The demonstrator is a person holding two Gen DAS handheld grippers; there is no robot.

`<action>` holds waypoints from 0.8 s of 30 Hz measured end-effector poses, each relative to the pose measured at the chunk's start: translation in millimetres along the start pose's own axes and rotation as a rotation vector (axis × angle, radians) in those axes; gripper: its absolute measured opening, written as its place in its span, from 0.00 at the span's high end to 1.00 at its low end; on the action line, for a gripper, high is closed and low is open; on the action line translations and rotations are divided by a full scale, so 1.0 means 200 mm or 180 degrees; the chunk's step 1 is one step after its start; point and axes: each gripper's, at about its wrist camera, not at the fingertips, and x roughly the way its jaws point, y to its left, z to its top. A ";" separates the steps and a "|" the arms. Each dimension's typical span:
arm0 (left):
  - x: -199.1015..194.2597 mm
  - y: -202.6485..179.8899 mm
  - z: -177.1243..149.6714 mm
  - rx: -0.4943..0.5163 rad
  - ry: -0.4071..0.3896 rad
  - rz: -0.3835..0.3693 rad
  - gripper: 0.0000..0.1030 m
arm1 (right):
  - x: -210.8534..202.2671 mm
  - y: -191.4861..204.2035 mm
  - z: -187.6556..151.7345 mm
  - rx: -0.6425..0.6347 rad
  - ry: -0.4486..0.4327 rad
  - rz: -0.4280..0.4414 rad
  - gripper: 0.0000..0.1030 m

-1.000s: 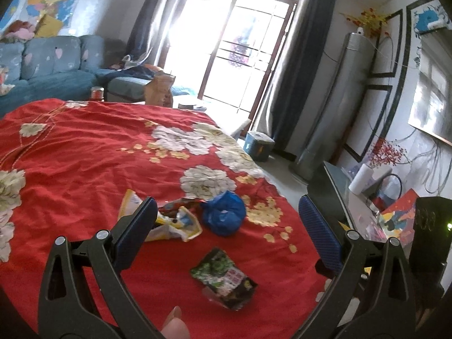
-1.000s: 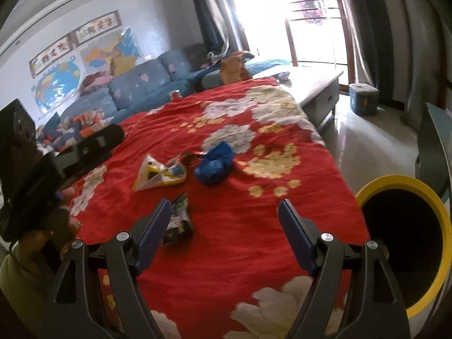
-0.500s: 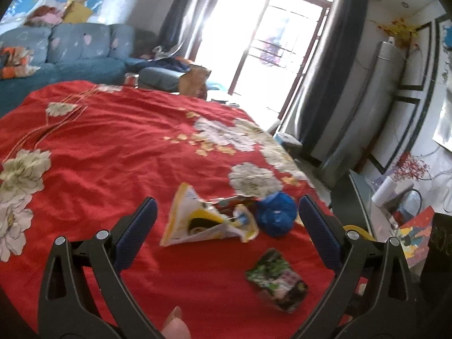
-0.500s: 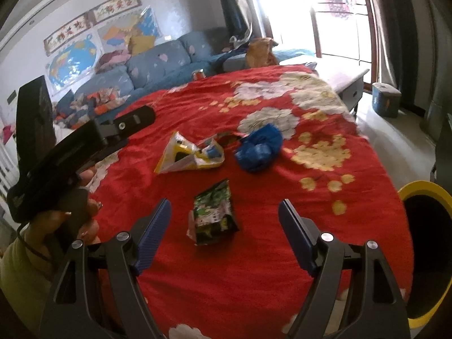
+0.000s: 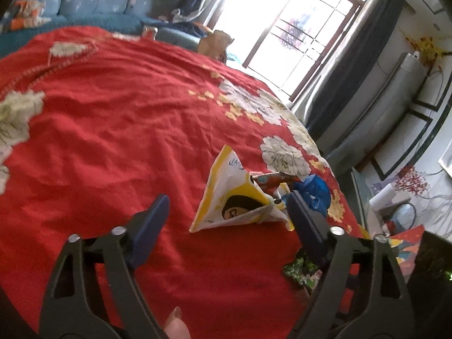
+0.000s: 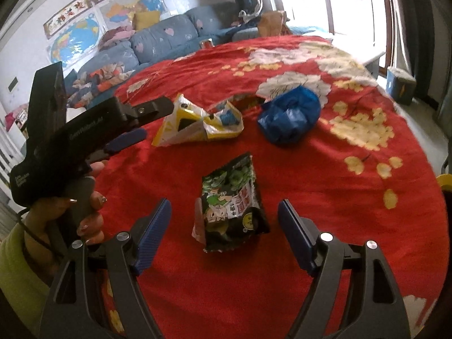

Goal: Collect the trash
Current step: 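Reach the right tool toward the green snack bag while the left tool approaches the yellow chip bag, then close the right tool on the green snack bag while the left tool grasps the yellow chip bag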

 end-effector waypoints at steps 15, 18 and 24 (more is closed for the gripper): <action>0.08 0.02 -0.02 -0.0122 0.0238 -0.0236 0.87 | 0.03 0.02 -0.06 -0.0136 0.0008 -0.0005 0.65; 0.07 0.02 -0.03 -0.0086 0.0242 -0.0264 0.94 | 0.03 0.02 -0.06 -0.0149 0.0008 0.0003 0.67; 0.03 -0.03 -0.03 0.0026 0.0209 -0.0279 0.97 | 0.01 0.02 -0.08 -0.0185 0.0007 0.0022 0.70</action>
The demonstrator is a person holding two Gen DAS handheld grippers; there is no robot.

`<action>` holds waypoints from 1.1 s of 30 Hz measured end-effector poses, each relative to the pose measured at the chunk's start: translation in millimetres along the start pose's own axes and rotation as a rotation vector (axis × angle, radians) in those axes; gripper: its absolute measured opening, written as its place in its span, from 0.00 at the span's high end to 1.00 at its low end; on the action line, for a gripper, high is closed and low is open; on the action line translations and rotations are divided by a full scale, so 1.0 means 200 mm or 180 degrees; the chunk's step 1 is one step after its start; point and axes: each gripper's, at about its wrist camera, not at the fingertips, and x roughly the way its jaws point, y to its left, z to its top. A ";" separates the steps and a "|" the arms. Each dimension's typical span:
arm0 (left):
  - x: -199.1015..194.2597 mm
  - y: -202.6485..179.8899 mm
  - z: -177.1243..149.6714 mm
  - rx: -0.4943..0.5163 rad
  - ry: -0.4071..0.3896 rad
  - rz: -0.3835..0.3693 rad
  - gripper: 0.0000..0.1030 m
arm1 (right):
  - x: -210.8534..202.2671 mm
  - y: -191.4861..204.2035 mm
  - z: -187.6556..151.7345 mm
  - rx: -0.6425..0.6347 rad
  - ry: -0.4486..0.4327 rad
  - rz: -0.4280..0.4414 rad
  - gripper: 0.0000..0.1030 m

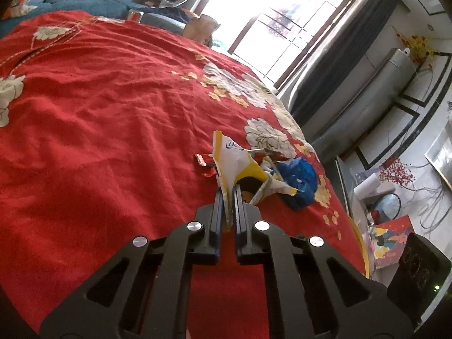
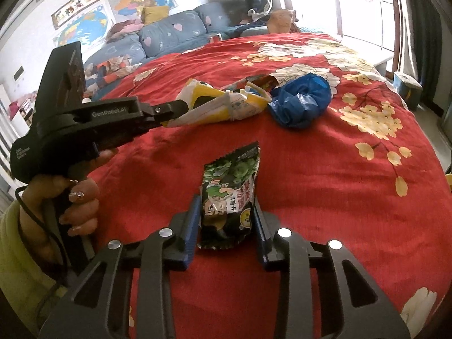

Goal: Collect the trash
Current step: 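Close the right tool on the green snack bag while the left tool grasps the yellow chip bag, then carry the green snack bag and yellow chip bag in both tools over the bin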

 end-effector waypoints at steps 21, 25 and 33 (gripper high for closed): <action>-0.25 -0.27 0.06 0.0370 -0.0369 -0.0237 0.98 | -0.21 -0.06 -0.02 0.0126 -0.0254 -0.0057 0.74; -0.25 -0.31 0.05 0.0424 -0.0364 -0.0283 0.98 | -0.27 -0.10 -0.01 0.0182 -0.0338 -0.0126 0.74; -0.24 -0.41 0.02 0.0570 -0.0327 -0.0361 0.98 | -0.38 -0.24 0.00 0.0335 -0.0491 -0.0281 0.74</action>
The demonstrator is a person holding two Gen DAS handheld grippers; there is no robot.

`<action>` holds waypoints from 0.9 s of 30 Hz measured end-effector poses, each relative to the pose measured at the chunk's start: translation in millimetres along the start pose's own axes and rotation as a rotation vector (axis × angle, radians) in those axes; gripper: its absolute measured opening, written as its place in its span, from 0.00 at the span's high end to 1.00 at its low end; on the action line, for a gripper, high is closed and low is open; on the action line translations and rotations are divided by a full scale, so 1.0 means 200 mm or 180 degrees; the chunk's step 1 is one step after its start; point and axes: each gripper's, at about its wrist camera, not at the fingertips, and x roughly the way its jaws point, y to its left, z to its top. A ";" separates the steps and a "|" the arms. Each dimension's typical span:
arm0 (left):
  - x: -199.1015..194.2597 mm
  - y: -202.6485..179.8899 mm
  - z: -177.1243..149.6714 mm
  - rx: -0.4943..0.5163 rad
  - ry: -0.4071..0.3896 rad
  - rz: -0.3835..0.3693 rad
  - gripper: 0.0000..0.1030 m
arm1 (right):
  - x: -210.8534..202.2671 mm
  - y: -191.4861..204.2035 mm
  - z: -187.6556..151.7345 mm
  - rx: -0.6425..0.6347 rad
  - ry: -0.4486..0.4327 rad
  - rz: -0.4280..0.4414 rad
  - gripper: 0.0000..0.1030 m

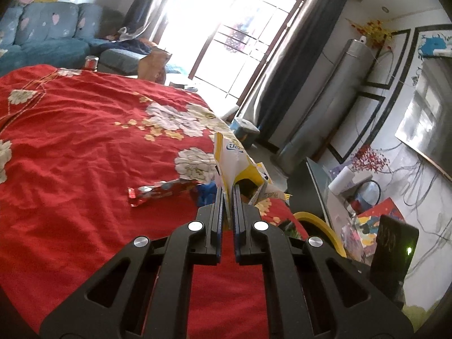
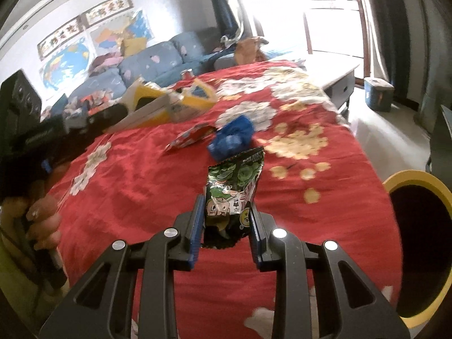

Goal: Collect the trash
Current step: 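Carry the green snack bag and yellow chip bag in both tools over the bin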

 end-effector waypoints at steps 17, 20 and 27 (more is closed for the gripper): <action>0.07 -0.22 -0.07 0.0299 0.0145 -0.0135 0.98 | -0.23 -0.33 0.06 0.0368 -0.0363 -0.0373 0.74; 0.09 -0.26 -0.09 0.0355 0.0178 -0.0165 0.98 | -0.27 -0.39 0.06 0.0445 -0.0403 -0.0446 0.74; 0.14 -0.37 -0.14 0.0479 0.0257 -0.0229 0.98 | -0.30 -0.51 0.04 0.0611 -0.0450 -0.0577 0.74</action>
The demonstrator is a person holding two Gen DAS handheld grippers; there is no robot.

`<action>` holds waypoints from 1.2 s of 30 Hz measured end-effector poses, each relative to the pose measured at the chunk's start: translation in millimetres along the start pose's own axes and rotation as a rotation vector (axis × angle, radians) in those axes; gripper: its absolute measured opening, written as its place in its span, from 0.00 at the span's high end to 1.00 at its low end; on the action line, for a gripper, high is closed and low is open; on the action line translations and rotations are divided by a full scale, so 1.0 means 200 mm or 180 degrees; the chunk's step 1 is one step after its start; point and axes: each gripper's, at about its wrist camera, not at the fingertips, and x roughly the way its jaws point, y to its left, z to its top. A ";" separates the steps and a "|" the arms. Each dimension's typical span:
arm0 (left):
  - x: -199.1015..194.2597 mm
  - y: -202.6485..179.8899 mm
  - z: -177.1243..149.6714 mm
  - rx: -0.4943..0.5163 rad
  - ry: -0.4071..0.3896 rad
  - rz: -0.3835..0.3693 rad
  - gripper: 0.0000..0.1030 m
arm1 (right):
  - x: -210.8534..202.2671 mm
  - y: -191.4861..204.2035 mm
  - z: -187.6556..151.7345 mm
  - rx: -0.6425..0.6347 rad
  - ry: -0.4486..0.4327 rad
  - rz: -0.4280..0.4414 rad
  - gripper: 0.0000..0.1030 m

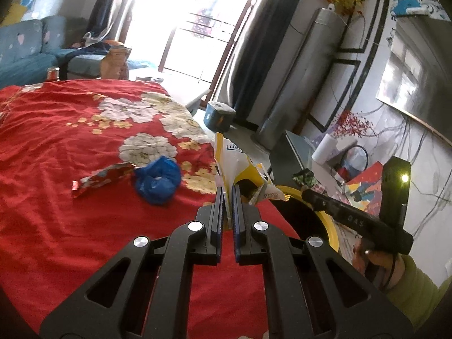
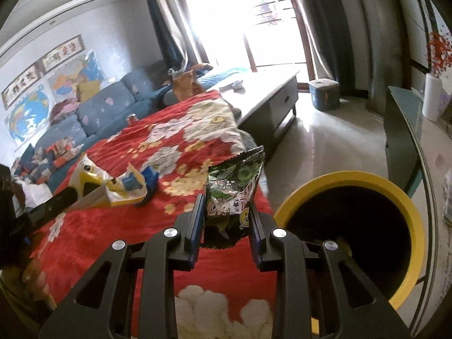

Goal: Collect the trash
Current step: 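Carry the green snack bag and yellow chip bag in both tools over the bin, then open both tools to drop the bags into the bin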

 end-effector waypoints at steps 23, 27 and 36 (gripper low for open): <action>0.31 -0.38 -0.08 0.0589 0.0395 -0.0215 0.97 | -0.05 -0.41 -0.01 0.0517 -0.0095 -0.0406 0.73; 0.39 -0.46 -0.11 0.0739 0.0510 -0.0242 0.98 | -0.07 -0.48 -0.02 0.0599 -0.0116 -0.0451 0.73; 0.60 -0.65 -0.19 0.1090 0.0745 -0.0300 0.97 | -0.10 -0.63 -0.04 0.0811 -0.0158 -0.0524 0.70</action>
